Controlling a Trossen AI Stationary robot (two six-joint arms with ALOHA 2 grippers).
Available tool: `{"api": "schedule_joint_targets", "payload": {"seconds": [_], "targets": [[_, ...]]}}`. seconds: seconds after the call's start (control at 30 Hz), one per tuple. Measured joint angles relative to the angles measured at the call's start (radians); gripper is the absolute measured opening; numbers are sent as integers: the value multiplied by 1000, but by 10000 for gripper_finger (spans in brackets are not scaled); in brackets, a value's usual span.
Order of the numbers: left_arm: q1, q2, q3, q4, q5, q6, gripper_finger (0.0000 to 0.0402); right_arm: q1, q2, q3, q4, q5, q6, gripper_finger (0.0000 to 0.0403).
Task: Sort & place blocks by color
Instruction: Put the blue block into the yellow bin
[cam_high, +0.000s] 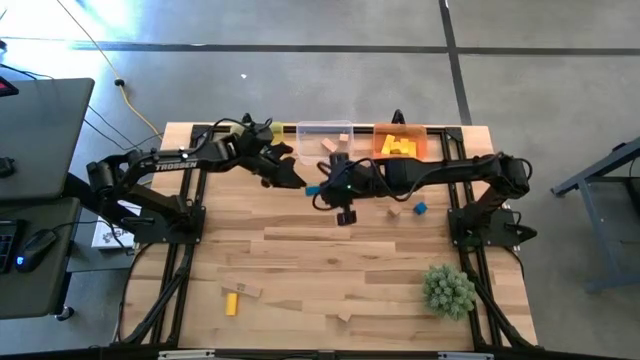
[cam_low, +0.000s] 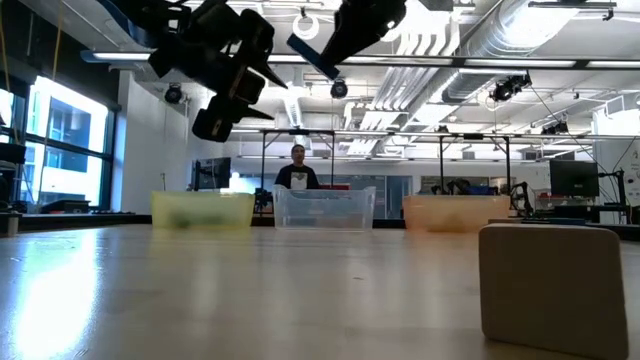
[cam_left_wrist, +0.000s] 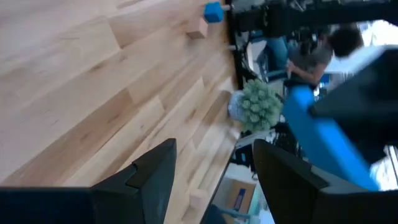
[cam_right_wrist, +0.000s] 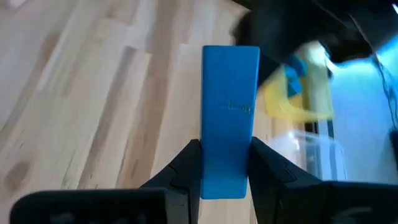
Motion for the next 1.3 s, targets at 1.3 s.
{"api": "schedule_joint_targets", "payload": {"seconds": [1.3], "targets": [[-223, 0, 0, 161, -385, -219, 204, -33, 69, -4, -86, -10, 14, 76]]}}
